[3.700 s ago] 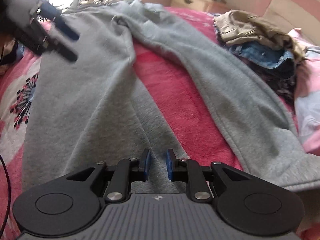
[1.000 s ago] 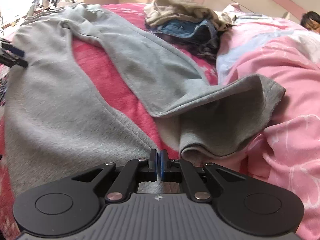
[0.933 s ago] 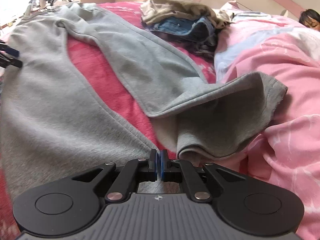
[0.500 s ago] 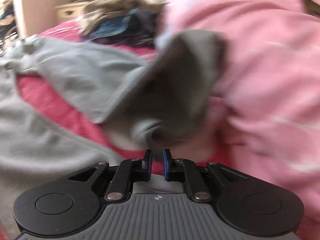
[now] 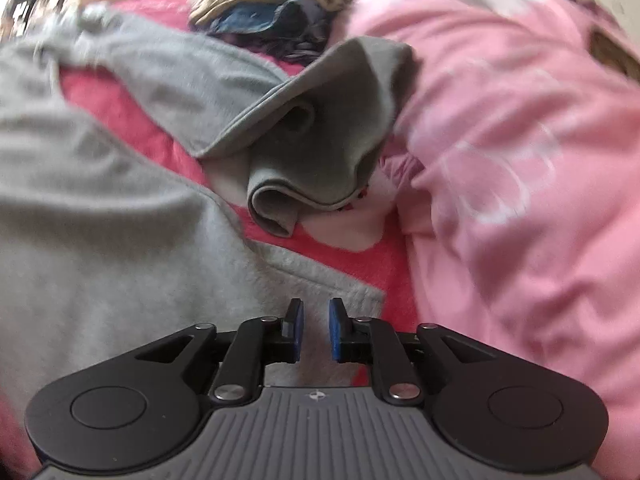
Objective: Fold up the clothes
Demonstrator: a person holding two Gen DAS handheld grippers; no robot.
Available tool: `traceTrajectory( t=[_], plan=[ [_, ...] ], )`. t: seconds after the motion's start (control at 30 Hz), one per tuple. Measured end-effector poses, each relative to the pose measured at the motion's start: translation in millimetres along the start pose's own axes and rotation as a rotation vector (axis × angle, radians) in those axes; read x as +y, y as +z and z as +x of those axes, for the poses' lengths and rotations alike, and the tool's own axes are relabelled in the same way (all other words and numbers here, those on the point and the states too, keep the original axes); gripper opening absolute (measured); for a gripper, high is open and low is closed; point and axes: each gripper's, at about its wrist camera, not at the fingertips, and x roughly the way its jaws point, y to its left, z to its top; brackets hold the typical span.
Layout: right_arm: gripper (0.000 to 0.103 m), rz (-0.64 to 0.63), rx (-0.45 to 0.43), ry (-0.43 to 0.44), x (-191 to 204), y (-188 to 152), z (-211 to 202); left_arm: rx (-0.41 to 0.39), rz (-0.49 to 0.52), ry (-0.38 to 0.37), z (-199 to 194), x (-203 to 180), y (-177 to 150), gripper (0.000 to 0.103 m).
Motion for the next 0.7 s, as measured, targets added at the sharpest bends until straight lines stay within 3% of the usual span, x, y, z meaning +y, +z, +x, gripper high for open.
traceTrajectory(
  t=[0.13,0.33,0.47,0.53,0.6,0.7],
  plan=[
    [0.036,-0.149,-0.007,-0.051,6.1,2.1,7.8,-0.001,0.005,0.001,0.2,-0.2,-0.1,0.059],
    [0.041,-0.303,0.048,0.068,11.7,2.8,29.9,0.000,0.012,0.003,1.1,0.1,0.6,0.061],
    [0.038,-0.259,0.076,0.141,1.0,10.5,38.6,-0.003,0.014,0.006,1.9,-0.2,0.6,0.062],
    [0.015,-0.209,0.093,0.164,-4.0,14.1,40.1,-0.005,0.016,0.008,2.2,-0.7,0.5,0.062],
    [0.001,-0.175,0.093,0.151,-8.2,15.6,37.0,-0.006,0.016,0.008,2.4,-0.5,0.5,0.063],
    [0.001,-0.108,0.053,0.132,-16.8,14.2,25.3,-0.008,0.019,0.012,2.7,-1.1,0.4,0.064]
  ],
)
